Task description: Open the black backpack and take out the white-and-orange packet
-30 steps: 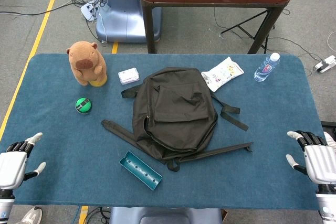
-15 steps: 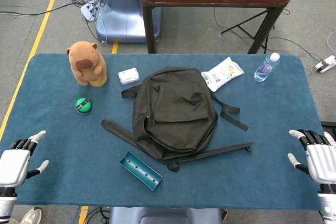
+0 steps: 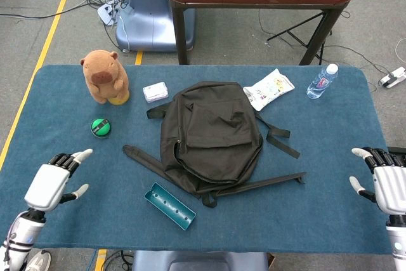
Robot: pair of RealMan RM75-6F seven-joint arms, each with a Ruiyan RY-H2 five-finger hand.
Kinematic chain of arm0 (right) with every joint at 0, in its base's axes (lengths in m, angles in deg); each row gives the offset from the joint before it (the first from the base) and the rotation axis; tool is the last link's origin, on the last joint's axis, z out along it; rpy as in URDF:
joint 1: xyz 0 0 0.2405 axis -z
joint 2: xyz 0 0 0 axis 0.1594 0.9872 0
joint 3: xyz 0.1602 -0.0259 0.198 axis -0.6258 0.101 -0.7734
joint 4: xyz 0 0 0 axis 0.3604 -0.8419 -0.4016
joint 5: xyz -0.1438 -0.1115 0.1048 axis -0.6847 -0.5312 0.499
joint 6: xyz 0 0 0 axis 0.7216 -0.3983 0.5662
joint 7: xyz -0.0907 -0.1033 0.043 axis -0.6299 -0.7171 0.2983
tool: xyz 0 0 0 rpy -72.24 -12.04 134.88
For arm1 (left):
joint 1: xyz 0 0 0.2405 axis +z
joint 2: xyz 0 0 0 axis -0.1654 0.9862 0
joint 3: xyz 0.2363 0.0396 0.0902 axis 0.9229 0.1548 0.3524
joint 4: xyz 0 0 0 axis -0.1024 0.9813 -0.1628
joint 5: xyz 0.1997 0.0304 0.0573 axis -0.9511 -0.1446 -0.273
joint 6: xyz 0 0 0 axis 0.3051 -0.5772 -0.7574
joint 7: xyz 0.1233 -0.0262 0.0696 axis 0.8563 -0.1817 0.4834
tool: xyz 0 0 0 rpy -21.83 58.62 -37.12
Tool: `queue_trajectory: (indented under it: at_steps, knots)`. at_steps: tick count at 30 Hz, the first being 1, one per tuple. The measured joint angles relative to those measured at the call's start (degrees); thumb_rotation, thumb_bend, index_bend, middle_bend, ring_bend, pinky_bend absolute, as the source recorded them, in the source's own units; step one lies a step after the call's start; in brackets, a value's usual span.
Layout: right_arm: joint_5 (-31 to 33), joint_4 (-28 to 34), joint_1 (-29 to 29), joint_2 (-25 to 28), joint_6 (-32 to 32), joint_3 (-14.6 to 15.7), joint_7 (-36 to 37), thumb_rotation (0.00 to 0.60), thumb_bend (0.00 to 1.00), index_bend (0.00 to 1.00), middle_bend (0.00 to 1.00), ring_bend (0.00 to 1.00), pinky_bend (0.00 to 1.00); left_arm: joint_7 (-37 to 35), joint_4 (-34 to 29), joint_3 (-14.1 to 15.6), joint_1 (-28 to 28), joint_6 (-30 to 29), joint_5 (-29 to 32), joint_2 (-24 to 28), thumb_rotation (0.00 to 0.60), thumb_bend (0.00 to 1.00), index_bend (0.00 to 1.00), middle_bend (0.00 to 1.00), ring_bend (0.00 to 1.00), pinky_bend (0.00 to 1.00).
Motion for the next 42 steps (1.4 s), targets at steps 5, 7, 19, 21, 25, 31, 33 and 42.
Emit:
queue_trajectory:
  at_steps: [5, 7, 19, 21, 25, 31, 33, 42]
  knots:
    - [0.99, 1.45, -0.62, 0.87, 1.28, -0.24, -1.48, 0.6, 0.2, 0.28, 0.29, 0.22, 0.29, -0.92, -0.54, -1.05, -5.9, 5.22, -2.39, -1.28, 0.6, 0.24, 0.18, 0.27, 0.31, 0.26]
    - [1.29, 1.82, -0.68, 1.07, 1.44, -0.26, -1.8, 0.6, 0.2, 0.28, 0.29, 0.22, 0.29, -1.39, -0.44, -1.48, -8.6, 7.71, -3.26, -2.34, 0.6, 0.24, 0.18, 0.27, 0.3, 0.26]
    - [2.81, 2.83, -0.2, 1.79, 1.53, -0.11, -2.33, 0.6, 0.2, 0.28, 0.29, 0.22, 0.29, 1.53, 3.13, -3.84, -21.21, 20.06, -3.47, -14.22, 0.6, 0.24, 0.19, 0.27, 0.3, 0.26]
    - [2.94, 3.06, -0.12, 2.02, 1.61, 0.0, -2.52, 0.6, 0.2, 0.28, 0.29, 0.22, 0.29, 2.25, 4.84, -4.19, -22.89, 20.92, -3.31, -17.07, 0.6, 0.24, 0.2, 0.27, 0.3, 0.26]
    - [2.86, 3.23, 0.12, 2.16, 1.24, 0.11, -2.57, 0.6, 0.2, 0.28, 0.29, 0.22, 0.29, 4.0, 8.59, -4.87, -25.89, 22.29, -2.87, -22.21, 0.6, 0.24, 0.21, 0.27, 0.3, 0.26]
    - [3.2, 3.09, 0.43, 2.33, 1.26, 0.32, -2.11, 0.6, 0.2, 0.28, 0.29, 0.22, 0.29, 6.36, 15.23, -6.08, -29.49, 23.03, -1.68, -29.11, 0.6, 0.24, 0.23, 0.27, 0.3, 0.26]
    - [3.3, 3.01, 0.5, 2.4, 1.3, 0.36, -1.9, 0.6, 0.2, 0.28, 0.29, 0.22, 0.29, 7.18, 17.4, -6.37, -30.7, 23.32, -1.13, -31.13, 0.6, 0.24, 0.23, 0.27, 0.3, 0.26]
    - [3.49, 2.51, 0.95, 2.66, 0.96, 0.45, -0.99, 0.6, 0.2, 0.28, 0.29, 0.22, 0.29, 11.09, 21.57, -6.58, -33.82, 24.52, 1.81, -36.38, 0.6, 0.24, 0.27, 0.27, 0.3, 0.26]
